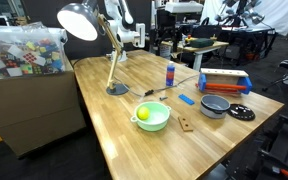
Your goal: Turn off the lamp
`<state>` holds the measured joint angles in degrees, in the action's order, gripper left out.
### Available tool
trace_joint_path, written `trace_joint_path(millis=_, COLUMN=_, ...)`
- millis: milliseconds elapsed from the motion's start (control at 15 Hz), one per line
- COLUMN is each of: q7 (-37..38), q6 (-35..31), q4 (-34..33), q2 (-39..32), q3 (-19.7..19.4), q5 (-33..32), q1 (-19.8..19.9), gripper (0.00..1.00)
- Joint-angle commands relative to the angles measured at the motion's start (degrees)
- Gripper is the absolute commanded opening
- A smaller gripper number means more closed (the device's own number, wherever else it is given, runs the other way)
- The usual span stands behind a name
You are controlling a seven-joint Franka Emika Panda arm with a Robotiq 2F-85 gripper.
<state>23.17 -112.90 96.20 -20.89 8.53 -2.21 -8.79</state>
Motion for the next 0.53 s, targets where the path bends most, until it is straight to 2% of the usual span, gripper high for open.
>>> trace_joint_path(millis=0, q7=-0.35, q6=0.12, q4=-0.12, q2=0.07, q3=-1.55, q5=0.57, q1=-1.32, gripper=1.0)
trace_joint_path(millis=200, q7=0.07, q6=-0.77, q4=-0.5, q2=-0.38, q3=-1.92, q5=-0.26, q1=-1.57, gripper=1.0)
trace_joint_path(millis=467, q7=-0.91, q6=-6.68, q4=-3.35, q2=-2.98, q3=-3.22, q5=-3.88, q1=-2.74, gripper=1.0)
